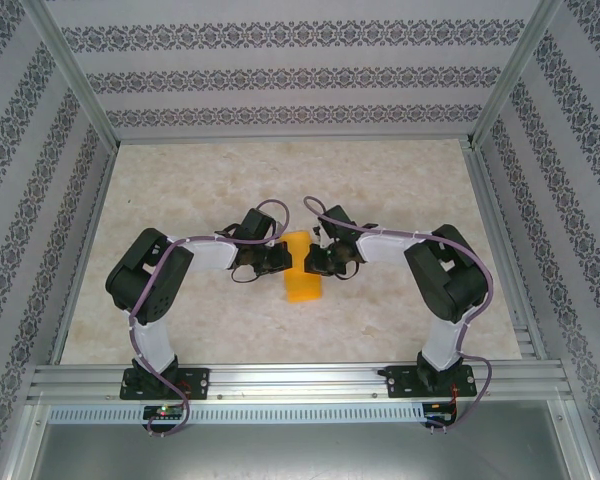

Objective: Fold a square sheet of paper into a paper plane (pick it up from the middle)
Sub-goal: Fold the square sheet of paper in half at the center of the table.

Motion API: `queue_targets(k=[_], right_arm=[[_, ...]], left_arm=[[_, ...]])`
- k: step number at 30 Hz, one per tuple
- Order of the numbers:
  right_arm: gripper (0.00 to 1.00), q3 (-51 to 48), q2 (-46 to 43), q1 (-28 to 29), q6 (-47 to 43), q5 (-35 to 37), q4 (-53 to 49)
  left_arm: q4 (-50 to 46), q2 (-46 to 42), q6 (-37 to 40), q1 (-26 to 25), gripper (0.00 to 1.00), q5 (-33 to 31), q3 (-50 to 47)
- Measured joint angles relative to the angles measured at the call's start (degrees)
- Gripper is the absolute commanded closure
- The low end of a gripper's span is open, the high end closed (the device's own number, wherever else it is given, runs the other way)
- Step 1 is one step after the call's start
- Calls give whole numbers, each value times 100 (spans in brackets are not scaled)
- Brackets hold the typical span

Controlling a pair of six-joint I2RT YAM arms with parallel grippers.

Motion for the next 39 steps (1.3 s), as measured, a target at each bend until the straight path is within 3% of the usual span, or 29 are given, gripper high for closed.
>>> queue_targets(k=[12,26,33,39], right_arm=[[88,-557,-728,-136,-122,-319,332],[93,-944,-396,50,44,-566,1088],[93,-2028,-1119,-94,186,-595,1766],[91,-2452,-1753,-131,214,-601,1397]], left_arm=[[42,11,0,-37,100,-31,0],[48,11,-2,-48,100,-48,0],[142,35,-4,-122,100,-59,0],[151,35,-4,-127,100,-66,0]])
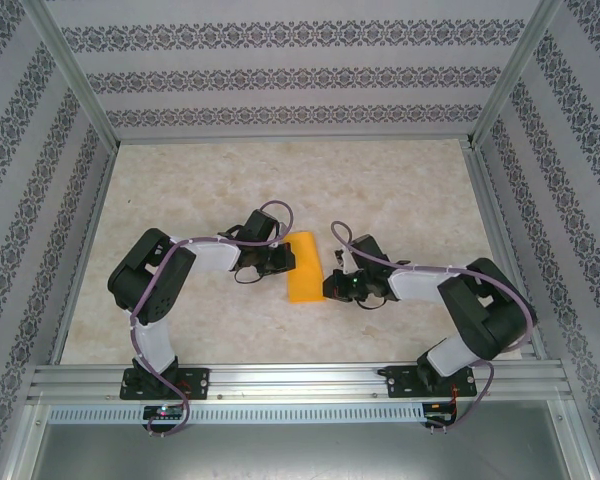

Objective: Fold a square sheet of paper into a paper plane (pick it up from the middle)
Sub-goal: Fold the square sheet of paper in half at the center of the table.

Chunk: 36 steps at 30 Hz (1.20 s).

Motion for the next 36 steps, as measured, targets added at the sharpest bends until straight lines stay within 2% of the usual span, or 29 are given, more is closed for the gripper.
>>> queue_targets(k=[6,12,20,28,32,36], right_arm=[[91,382,-260,4,0,-2,-393],[92,1091,428,223,22,-20,-203],[92,675,767,299,188,-55,57],[92,-166,149,299,494,-11,581],[91,-490,-380,260,562,92,251],[91,-363,-940,153,555,269,-415]], left_arm=[[0,0,0,0,100,0,0],[-2,2,2,0,100,0,0],[-2,2,0,0,100,0,0],[-2,2,2,0,100,0,0],[-7,13,7,0,100,0,15],[-26,13,7,0,100,2,26]])
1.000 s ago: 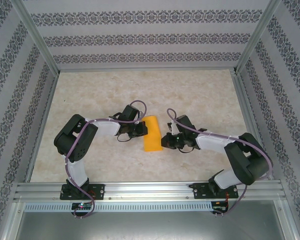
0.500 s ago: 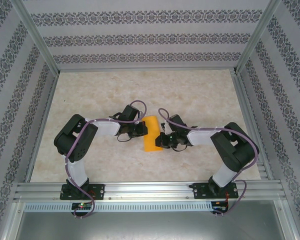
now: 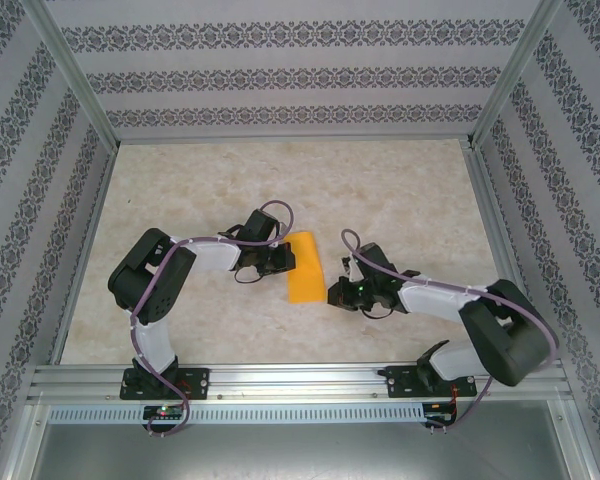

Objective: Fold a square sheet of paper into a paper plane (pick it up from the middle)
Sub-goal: Fold the square sheet of paper in half at the center of the table.

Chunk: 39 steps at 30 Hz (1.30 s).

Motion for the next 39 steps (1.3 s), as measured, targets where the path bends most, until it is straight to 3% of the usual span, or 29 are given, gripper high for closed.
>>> queue_targets(k=[5,11,21,39], right_arm=[[97,809,-72,-120,9,280,-15],[100,1480,1082,-184,160,433,804],[100,1552,2332,-192,461,291,1746],[100,1163,2597,-756,490,11,2813]], left_arm=[[-22,-4,9,0,100,-2,2],[-24,-11,20,-4,100,-4,-2],[-42,-17,22,-22,100,-48,0],[-35,-66,22,-59,100,-166,-52]])
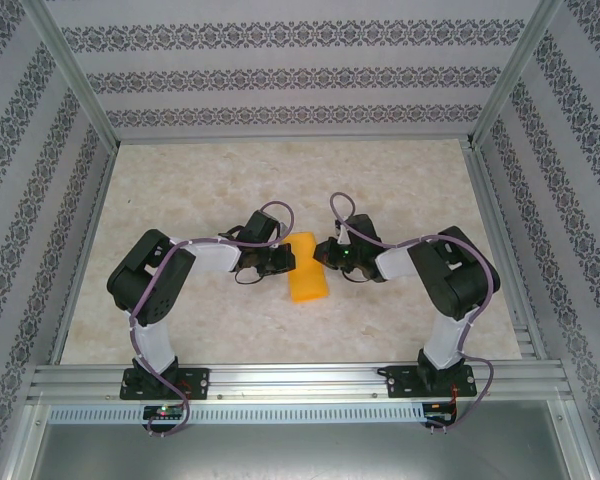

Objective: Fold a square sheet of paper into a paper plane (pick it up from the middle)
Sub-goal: Fold the square sheet of paper in half at the center of the table.

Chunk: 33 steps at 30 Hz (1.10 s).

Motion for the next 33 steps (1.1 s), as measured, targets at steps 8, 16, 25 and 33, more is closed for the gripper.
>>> queue_targets(k=[8,16,25,33], right_arm=[[100,4,-459,-142,-103,236,-409],[100,815,-81,382,-149,234,-531],[100,1244,697,326,-146,308,-667],[100,1246,739,37,-149,214,-601]], left_arm=[[-98,-9,2,-7,100,-61,48],[-175,-9,4,-11,100,-79,81],[-173,-9,4,-15,100,-79,70],[22,-39,26,-26,100,-79,-79]])
